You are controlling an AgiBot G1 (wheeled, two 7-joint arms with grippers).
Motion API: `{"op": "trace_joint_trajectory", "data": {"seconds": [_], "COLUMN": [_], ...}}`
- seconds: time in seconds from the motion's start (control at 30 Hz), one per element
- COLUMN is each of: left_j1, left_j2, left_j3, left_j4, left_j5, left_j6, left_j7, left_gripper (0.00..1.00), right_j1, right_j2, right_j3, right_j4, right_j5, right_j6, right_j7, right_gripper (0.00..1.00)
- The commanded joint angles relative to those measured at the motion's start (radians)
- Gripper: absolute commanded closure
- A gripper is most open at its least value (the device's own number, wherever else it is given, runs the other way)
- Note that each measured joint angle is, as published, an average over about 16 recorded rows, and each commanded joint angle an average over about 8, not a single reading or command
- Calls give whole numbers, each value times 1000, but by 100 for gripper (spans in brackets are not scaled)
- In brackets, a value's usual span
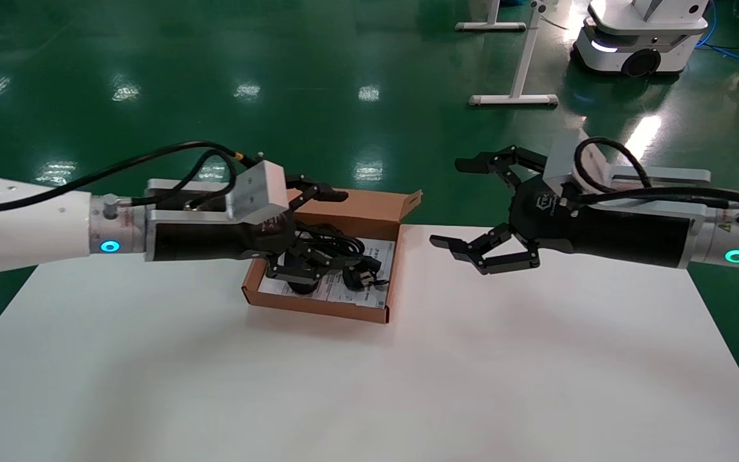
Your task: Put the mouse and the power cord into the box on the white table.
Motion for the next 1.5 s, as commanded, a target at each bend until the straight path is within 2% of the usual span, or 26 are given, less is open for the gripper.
{"op": "trace_joint_trajectory", "data": {"seconds": [0.03,1.03,1.23,1.5], "left_j1": [27,424,480,486], "left_j2": [-24,-381,-430,-435], "left_j3": [-20,-318,-360,-365], "left_j4": [-39,-618,-698,-705], "left_j5": [-28,-448,-507,-514], "left_j6": [10,156,177,180], "left_j7": [-28,-439,-490,-492], "left_gripper": [0,0,0,0], "right_j1": [-26,-403,-444,-446], "right_j2": [16,253,277,278], "right_j3": [27,417,459,461], "right_j4": [41,648,718,721], "right_j5": [9,134,146,147], "right_j6": [-8,-126,-138,-139], "right_j7": [32,503,548,549], "right_gripper": [0,0,0,0]}}
